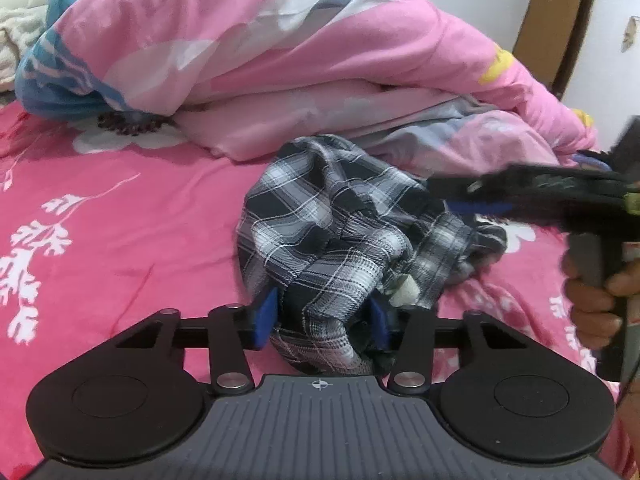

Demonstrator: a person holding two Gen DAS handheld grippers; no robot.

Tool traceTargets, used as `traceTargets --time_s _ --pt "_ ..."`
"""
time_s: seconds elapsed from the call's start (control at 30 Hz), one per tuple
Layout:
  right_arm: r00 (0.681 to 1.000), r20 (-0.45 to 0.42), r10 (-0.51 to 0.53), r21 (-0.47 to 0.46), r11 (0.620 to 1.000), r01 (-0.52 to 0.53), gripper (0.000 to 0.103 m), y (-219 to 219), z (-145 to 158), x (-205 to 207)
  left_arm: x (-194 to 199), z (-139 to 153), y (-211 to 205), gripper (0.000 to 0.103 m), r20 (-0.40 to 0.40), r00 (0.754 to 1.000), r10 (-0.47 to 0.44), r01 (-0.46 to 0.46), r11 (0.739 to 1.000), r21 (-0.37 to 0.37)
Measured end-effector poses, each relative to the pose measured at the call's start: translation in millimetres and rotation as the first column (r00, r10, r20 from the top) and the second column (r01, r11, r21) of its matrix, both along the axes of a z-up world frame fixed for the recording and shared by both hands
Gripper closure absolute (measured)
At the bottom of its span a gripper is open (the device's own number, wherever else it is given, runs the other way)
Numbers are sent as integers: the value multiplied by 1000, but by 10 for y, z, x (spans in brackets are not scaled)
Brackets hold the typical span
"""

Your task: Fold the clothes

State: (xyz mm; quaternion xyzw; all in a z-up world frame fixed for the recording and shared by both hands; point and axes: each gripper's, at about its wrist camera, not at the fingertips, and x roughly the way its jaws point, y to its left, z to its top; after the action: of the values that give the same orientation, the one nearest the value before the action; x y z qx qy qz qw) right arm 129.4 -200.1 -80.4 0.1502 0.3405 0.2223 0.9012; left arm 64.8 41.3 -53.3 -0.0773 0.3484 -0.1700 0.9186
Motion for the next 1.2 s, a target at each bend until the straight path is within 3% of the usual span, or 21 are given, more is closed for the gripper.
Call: traceTargets --time_s 0.03,0.07,0.17,0.43,0.7,0.83,1.03,1.2 --pt "1000 -17 -2 -3 1000 2 67 12 -39 30 11 -2 26 76 -7 1000 18 -18 1000 -7" --pt "1000 -25 -6 -5 1000 6 84 12 -65 36 24 -5 64 83 -17 999 36 -37 999 -18" --pt "998 -42 -36 84 996 40 92 -142 -42 -101 52 -3 201 89 -44 995 89 -92 993 -67" --pt "997 -74 -7 238 971 24 95 -332 103 -801 -56 304 384 95 10 983 183 -181 975 -128" --pt "983 -75 165 343 930 -130 96 92 213 -1307 -59 763 593 96 133 963 235 -217 967 -135" --pt "964 -89 252 373 906 -203 96 502 169 -1184 105 884 684 96 184 949 257 -244 965 -90" --pt "944 -112 310 367 896 -251 97 1114 -42 -800 558 698 837 96 170 943 285 -288 958 -8" --pt "940 -140 310 328 911 -251 97 1527 -273 -420 911 508 959 93 143 939 312 -323 944 62"
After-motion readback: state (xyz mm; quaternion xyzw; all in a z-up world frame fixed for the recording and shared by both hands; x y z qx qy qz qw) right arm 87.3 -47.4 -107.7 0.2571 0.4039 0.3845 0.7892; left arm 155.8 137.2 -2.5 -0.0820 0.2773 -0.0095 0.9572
